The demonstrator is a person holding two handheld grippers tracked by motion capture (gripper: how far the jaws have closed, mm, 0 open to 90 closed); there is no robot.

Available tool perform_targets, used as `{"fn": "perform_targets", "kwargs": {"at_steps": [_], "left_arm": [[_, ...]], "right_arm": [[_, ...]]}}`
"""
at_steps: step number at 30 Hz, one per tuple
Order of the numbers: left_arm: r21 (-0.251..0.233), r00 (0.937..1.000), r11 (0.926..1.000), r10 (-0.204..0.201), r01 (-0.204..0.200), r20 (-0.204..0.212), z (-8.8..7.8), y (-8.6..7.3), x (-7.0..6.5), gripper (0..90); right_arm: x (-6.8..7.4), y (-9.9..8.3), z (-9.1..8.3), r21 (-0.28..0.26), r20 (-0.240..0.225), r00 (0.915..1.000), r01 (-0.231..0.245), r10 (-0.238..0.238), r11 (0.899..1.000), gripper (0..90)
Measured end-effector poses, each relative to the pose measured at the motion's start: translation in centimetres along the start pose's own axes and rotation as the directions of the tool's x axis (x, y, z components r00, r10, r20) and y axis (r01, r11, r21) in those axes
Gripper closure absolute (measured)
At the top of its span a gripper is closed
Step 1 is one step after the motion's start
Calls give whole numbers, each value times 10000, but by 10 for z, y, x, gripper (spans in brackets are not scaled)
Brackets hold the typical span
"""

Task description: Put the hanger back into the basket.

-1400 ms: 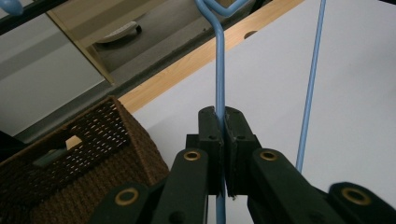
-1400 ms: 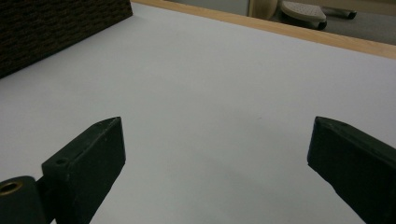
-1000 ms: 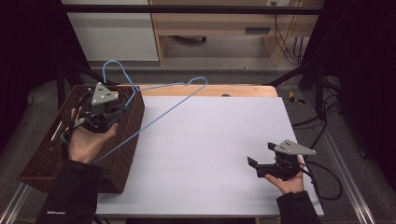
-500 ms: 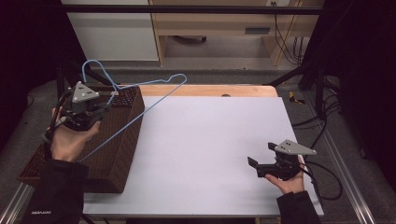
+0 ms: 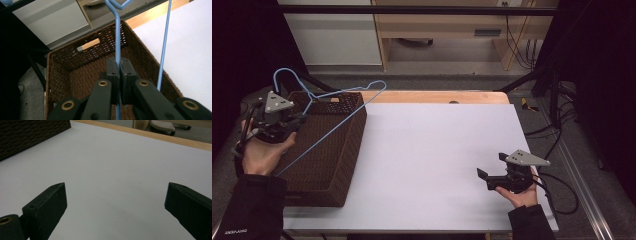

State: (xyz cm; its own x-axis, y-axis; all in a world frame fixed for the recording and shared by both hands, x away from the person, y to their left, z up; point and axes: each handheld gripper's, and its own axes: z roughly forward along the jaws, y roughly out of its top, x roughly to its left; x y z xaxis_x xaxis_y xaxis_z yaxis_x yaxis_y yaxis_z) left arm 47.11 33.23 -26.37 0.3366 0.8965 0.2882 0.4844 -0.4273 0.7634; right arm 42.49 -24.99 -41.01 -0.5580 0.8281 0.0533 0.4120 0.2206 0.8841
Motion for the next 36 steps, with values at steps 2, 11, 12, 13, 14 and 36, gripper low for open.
{"fn": "perform_targets", "kwargs": {"at_steps": [2, 11, 12, 13, 14, 36], "left_arm": [[50, 10000, 10000, 29, -29, -69, 0, -3, 4, 872], [195, 9998, 9998, -22, 26, -222, 6, -12, 16, 872], [247, 9997, 9997, -45, 51, -256, 7, -14, 19, 871], [292, 9995, 9996, -37, 46, -302, 7, -15, 20, 871], [342, 9995, 9994, -7, 18, -325, 8, -17, 22, 872], [943, 9949, 9948, -282, 374, -964, 23, -49, 50, 871]], "right_arm": [[0, 0, 0, 23, -1, 10000, 21, -21, 10000, 47], [0, 0, 0, 35, 6, 10000, 25, -25, 10000, 47], [0, 0, 0, 37, 1, 10000, 22, -22, 10000, 46], [0, 0, 0, 39, -8, 10000, 41, -41, 10000, 46], [0, 0, 0, 47, -11, 10000, 38, -38, 10000, 46], [-1, 0, 1, 103, -20, 10000, 40, -40, 9999, 45]]}}
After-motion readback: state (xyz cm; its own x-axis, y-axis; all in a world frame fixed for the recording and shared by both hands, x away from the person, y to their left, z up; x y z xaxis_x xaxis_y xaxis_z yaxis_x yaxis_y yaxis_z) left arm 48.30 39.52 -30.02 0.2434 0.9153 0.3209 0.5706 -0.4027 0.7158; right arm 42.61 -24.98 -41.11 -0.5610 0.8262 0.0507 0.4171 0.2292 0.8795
